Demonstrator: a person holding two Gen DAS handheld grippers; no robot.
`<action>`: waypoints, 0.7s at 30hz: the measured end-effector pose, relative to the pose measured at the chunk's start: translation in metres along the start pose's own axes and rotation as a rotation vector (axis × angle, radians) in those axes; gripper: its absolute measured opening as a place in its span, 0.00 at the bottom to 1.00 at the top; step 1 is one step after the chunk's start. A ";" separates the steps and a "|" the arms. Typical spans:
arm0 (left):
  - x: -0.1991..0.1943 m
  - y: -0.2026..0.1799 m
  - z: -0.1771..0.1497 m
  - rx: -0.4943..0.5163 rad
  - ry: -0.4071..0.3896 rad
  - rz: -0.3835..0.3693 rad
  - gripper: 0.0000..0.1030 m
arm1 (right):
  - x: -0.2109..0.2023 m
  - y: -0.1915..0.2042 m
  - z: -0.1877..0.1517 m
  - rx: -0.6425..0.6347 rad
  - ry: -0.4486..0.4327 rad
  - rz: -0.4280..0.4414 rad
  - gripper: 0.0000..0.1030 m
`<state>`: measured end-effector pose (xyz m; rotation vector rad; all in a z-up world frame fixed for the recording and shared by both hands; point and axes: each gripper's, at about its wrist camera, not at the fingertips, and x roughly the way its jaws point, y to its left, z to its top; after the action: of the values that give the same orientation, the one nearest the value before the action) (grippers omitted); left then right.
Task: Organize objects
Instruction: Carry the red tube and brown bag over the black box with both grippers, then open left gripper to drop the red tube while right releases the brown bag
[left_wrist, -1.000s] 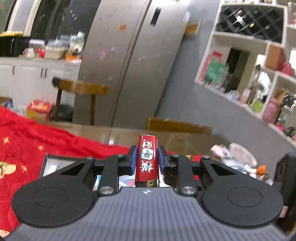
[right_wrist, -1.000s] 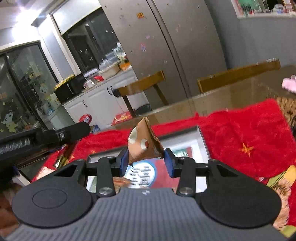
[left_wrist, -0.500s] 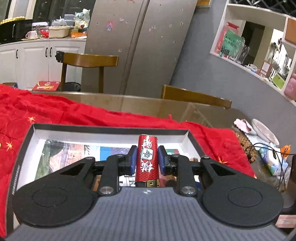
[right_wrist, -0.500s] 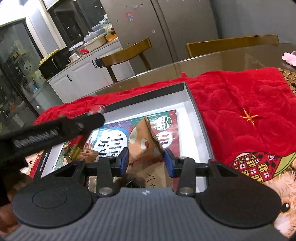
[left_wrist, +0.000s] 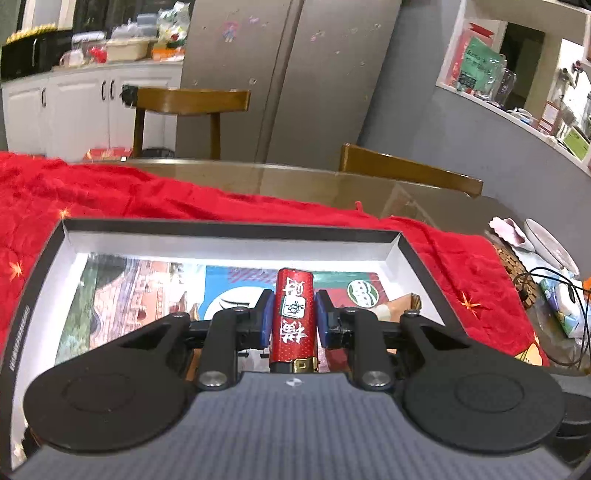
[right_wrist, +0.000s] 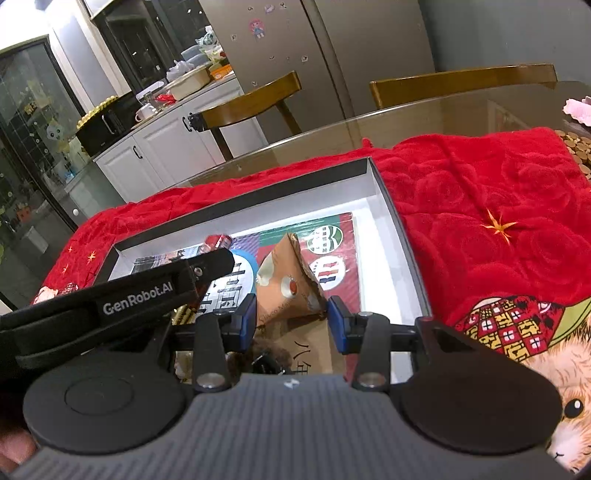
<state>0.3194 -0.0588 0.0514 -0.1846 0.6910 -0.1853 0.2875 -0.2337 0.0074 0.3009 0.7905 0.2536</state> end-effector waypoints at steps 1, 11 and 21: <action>0.002 0.002 -0.001 -0.014 0.013 -0.011 0.27 | 0.000 0.001 0.000 -0.002 0.000 -0.002 0.43; 0.009 0.007 -0.002 -0.055 0.049 -0.013 0.27 | 0.000 0.001 -0.001 -0.006 -0.002 -0.005 0.44; 0.010 0.007 -0.002 -0.051 0.056 -0.010 0.27 | 0.000 0.001 -0.001 -0.007 -0.003 -0.006 0.44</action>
<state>0.3266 -0.0550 0.0422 -0.2327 0.7511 -0.1829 0.2863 -0.2331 0.0073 0.2925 0.7871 0.2504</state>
